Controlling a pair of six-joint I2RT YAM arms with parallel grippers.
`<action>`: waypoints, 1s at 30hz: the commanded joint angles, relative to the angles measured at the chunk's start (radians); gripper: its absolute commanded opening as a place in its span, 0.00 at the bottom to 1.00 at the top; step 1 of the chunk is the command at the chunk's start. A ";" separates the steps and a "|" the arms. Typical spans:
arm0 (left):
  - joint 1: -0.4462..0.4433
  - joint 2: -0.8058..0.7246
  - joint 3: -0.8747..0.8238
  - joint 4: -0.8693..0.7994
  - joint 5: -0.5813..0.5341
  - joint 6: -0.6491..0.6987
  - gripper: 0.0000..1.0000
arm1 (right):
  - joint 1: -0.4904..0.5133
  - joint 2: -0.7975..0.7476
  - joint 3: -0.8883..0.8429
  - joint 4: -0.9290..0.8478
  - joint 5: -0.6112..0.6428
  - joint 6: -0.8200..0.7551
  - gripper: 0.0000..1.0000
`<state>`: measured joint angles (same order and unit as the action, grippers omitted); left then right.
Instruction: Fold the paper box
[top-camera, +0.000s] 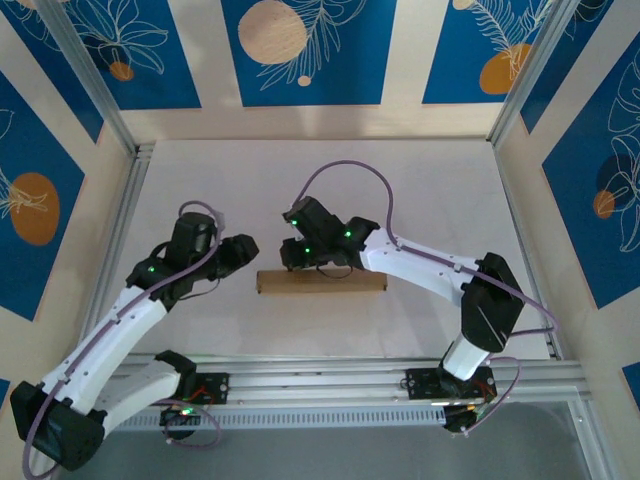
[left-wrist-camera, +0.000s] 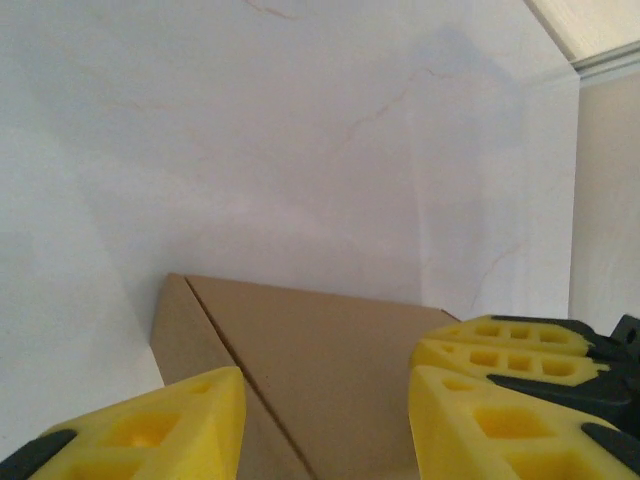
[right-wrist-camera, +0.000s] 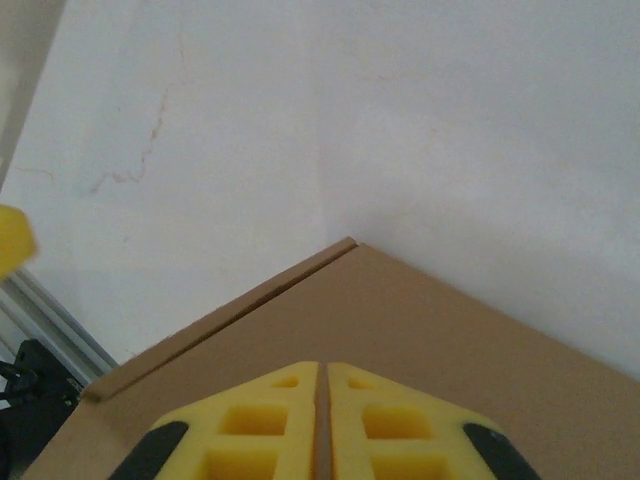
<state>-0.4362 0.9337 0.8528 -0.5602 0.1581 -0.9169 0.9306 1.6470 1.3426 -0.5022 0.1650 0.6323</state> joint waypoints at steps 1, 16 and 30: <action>0.024 -0.015 0.023 -0.039 0.030 -0.001 0.46 | -0.017 0.001 0.032 -0.053 -0.020 -0.020 0.16; -0.116 -0.114 -0.245 -0.086 0.007 -0.007 0.38 | -0.039 -0.325 -0.354 -0.193 -0.167 -0.079 0.24; -0.267 0.222 -0.293 0.132 -0.120 -0.026 0.32 | -0.099 -0.128 -0.393 -0.105 -0.234 -0.076 0.24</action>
<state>-0.6971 1.0943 0.5591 -0.4610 0.1207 -0.9443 0.8673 1.4845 0.9089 -0.6472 -0.0486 0.5732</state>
